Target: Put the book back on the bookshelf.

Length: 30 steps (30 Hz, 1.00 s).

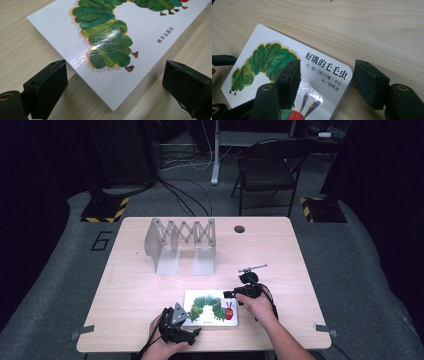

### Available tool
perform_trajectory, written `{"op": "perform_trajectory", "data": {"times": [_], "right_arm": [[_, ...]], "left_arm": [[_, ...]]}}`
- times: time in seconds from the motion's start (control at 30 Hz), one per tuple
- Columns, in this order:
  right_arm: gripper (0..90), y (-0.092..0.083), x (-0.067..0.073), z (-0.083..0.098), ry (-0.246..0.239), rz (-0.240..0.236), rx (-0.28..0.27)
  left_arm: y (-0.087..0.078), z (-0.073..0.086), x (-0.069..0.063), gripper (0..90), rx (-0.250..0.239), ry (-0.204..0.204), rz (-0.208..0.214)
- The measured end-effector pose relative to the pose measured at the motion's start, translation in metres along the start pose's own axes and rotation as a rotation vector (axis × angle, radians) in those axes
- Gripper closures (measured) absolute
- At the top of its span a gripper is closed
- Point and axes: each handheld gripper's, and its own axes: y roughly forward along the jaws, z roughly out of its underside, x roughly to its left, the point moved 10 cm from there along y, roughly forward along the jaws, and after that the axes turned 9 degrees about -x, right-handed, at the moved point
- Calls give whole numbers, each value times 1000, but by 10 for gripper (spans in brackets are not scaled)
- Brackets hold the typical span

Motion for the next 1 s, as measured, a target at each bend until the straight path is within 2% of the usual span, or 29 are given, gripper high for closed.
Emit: {"op": "perform_trajectory", "data": {"times": [0.17, 0.3, 0.43, 0.5, 0.67, 0.97, 1.0], "right_arm": [[393, -3, 3, -3, -2, -2, -23], [395, -5, 4, -3, 1, 0, -18], [399, -4, 4, -3, -36, 11, -17], [399, -5, 5, -2, -39, 18, -6], [400, -6, 5, -4, -53, 18, -18], [401, -9, 8, -6, -40, 1, -29], [402, -10, 8, -6, -36, 0, -30]], "left_arm": [[1, 0, 0, 48, -2, -1, -7], [1, 0, 0, 47, -3, -1, -10], [1, 0, 0, 46, -3, -1, -9], [1, 0, 0, 46, -3, -1, -10], [2, 0, 0, 32, -5, 0, -3], [2, 0, 0, 22, 6, -4, 1], [2, 0, 0, 19, -1, -2, -11]]}}
